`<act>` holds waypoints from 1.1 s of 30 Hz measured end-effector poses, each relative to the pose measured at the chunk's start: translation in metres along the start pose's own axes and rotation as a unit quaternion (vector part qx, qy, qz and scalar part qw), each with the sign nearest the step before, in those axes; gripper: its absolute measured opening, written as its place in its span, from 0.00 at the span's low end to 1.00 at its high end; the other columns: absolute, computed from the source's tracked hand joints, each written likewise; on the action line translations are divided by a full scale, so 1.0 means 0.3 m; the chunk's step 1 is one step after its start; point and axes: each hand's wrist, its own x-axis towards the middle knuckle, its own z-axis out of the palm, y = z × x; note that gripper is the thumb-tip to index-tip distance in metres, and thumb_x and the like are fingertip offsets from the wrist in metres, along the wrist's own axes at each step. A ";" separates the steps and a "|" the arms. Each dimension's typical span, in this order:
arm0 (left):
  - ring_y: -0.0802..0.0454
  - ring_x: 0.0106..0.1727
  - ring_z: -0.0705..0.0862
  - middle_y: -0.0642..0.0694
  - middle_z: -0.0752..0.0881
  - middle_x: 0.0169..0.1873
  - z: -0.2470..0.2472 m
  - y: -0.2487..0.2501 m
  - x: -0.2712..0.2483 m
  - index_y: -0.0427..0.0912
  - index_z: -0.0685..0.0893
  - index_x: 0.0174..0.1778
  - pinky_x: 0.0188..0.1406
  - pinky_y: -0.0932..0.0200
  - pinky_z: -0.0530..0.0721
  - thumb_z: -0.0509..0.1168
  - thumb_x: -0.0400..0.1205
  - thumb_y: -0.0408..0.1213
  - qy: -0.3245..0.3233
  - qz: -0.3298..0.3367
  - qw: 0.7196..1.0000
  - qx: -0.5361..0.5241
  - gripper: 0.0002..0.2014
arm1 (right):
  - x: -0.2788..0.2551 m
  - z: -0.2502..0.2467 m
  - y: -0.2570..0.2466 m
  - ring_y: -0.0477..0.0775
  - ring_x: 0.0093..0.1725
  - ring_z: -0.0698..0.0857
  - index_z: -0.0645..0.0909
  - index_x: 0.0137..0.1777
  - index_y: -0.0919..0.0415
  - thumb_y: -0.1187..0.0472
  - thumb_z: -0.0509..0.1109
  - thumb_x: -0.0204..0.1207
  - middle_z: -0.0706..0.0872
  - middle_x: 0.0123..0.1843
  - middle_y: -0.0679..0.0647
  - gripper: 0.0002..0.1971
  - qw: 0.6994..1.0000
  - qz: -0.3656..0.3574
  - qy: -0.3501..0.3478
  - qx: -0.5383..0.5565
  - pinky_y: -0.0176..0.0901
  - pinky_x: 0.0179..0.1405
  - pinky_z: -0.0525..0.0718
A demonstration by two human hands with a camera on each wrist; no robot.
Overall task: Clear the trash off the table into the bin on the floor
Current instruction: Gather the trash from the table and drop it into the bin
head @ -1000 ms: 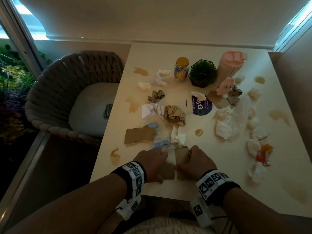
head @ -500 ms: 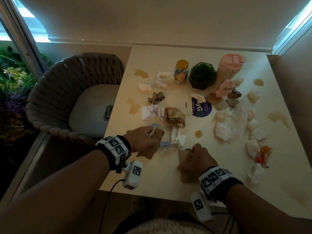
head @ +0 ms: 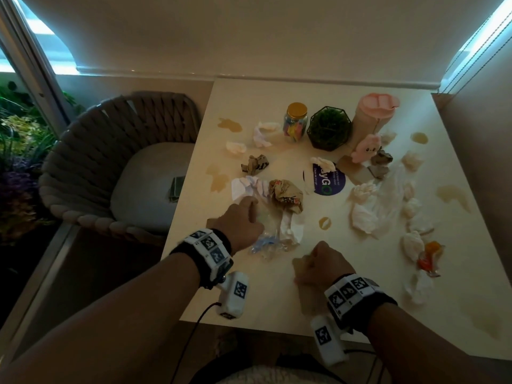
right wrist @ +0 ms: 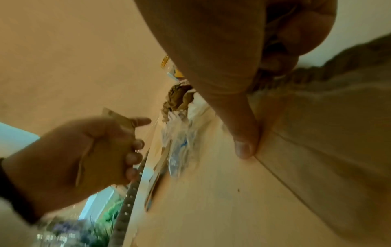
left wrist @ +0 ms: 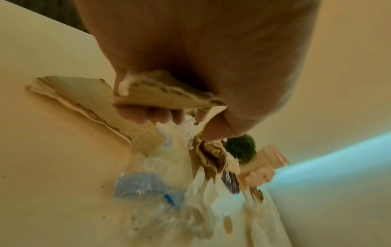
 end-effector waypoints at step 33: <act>0.44 0.45 0.82 0.47 0.80 0.47 -0.135 -0.138 0.049 0.54 0.70 0.57 0.37 0.52 0.78 0.66 0.65 0.55 0.005 0.013 0.998 0.054 0.26 | -0.072 -0.169 -0.035 0.69 0.48 0.91 0.80 0.53 0.55 0.64 0.86 0.55 0.88 0.51 0.66 0.26 0.917 -0.040 -0.077 0.389 0.72 0.48 0.88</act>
